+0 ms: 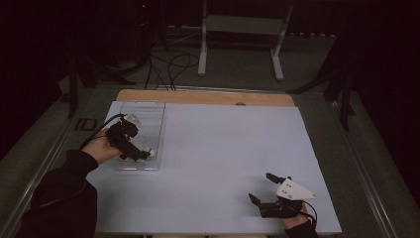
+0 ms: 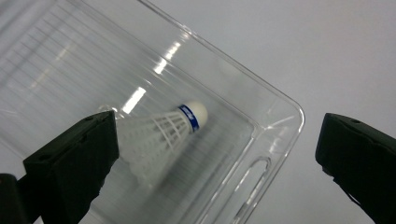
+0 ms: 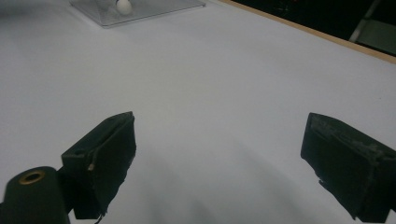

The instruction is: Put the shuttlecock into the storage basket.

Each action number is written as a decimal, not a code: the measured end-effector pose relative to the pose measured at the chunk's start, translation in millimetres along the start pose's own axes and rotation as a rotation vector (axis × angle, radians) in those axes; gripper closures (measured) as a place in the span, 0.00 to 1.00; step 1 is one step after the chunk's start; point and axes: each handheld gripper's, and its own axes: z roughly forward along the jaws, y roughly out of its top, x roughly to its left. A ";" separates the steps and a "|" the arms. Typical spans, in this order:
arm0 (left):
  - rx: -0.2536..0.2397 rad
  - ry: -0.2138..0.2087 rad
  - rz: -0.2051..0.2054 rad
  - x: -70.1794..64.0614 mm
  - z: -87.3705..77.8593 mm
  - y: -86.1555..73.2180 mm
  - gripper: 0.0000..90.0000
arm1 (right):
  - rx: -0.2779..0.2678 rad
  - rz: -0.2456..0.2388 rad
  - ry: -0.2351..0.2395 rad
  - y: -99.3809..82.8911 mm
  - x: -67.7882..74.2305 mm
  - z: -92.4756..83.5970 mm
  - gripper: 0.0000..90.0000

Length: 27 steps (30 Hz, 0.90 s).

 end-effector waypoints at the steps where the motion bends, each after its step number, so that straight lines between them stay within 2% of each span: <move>1: -0.005 -0.001 -0.002 -1.0 -0.2 0.9 0.00 | 0.000 0.001 0.000 -0.1 0.1 0.1 0.12; 6: -0.002 -0.026 0.001 -7.9 2.0 7.3 0.00 | -0.001 0.000 -0.001 0.2 0.0 -0.1 0.11; 10: -0.039 -0.015 0.032 -14.9 1.5 13.7 0.00 | -0.002 -0.001 -0.001 0.2 -0.1 0.0 0.11; 12: -0.057 -0.014 0.035 -17.4 0.8 16.8 0.00 | -0.003 -0.002 0.000 0.1 -0.5 0.0 0.11; 17: -0.062 -0.030 0.047 -23.5 0.3 23.3 0.00 | -0.001 0.003 -0.003 -1.6 -3.1 1.4 0.11; 21: -0.087 -0.020 0.055 -27.5 0.0 28.1 0.00 | 0.008 0.007 -0.004 -4.5 -4.5 2.3 0.11; 27: -0.085 -0.016 0.064 -32.0 0.1 35.7 0.00 | 0.004 0.016 -0.011 -5.0 -6.3 -0.1 0.11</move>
